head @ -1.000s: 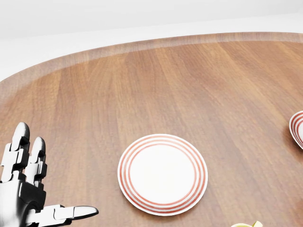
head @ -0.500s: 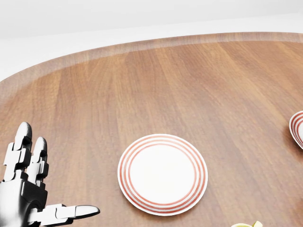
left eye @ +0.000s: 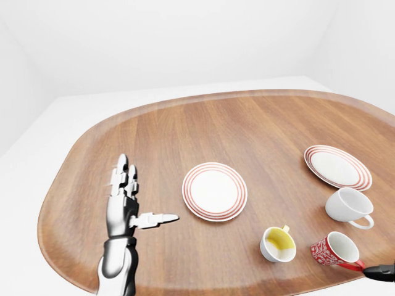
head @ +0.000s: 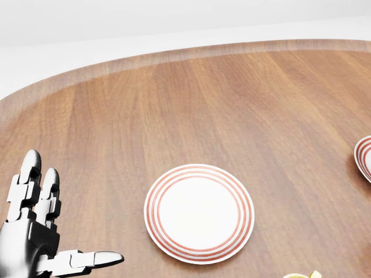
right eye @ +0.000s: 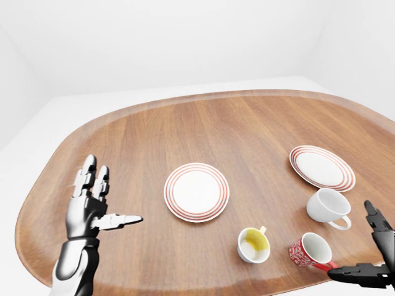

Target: Put the red mug on the left plate.

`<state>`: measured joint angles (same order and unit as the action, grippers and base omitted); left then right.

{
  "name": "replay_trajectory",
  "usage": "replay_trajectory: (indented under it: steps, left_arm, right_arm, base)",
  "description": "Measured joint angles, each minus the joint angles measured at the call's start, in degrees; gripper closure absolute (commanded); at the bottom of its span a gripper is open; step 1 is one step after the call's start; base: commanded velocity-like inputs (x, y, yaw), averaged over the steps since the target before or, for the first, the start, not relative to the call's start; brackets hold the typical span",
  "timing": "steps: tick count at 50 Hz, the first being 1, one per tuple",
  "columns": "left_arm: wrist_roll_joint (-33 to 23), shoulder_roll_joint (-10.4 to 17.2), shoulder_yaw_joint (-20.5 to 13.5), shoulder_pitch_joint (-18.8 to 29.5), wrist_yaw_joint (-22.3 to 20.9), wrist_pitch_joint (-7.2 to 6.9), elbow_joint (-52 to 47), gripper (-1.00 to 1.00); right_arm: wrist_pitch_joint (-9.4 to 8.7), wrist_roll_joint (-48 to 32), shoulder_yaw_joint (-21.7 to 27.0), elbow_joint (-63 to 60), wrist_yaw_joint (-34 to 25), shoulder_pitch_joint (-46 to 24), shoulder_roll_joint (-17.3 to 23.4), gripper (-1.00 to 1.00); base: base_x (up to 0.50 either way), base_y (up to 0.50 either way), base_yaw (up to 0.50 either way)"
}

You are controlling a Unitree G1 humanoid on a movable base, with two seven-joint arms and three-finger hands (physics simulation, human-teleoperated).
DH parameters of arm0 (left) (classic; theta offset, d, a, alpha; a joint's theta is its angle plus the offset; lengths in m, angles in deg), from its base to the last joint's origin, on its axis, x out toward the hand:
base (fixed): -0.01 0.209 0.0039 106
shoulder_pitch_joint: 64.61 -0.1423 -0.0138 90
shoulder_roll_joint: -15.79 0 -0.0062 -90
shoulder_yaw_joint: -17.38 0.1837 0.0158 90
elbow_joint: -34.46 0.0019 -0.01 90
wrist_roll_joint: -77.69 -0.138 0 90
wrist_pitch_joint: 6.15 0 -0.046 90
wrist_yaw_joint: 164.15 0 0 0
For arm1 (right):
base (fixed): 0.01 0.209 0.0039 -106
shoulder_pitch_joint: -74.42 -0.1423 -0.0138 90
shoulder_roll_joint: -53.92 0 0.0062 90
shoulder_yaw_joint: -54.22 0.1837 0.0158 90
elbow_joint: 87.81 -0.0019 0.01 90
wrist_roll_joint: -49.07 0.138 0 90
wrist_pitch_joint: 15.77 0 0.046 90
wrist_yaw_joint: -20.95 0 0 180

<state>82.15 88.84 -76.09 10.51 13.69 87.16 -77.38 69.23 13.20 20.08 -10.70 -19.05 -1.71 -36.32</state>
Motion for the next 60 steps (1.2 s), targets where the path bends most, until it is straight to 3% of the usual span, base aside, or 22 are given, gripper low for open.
replay_trajectory:
  steps: [14, 36, 60]
  left_arm:
    - [-0.66, 0.04, 0.25, 0.17, 0.41, 0.08, 0.34, -1.0]
    - [-0.47, 0.08, 0.31, 0.33, 0.5, -0.07, 0.41, -1.0]
    - [-0.3, 0.1, 0.18, 0.45, 0.46, -0.09, 0.59, -1.0]
  right_arm:
    - [0.0, 1.27, 1.4, 2.74, 0.22, 0.56, 0.21, -1.0]
    - [0.0, 3.43, 7.14, 4.42, 6.89, 0.38, 3.18, -1.0]
    - [0.0, 4.71, 0.92, 7.36, 9.15, -3.37, 6.45, -1.0]
  base:
    - [0.0, 0.0, 0.0]
    - [0.0, 0.0, 0.0]
    - [0.0, 0.0, 0.0]
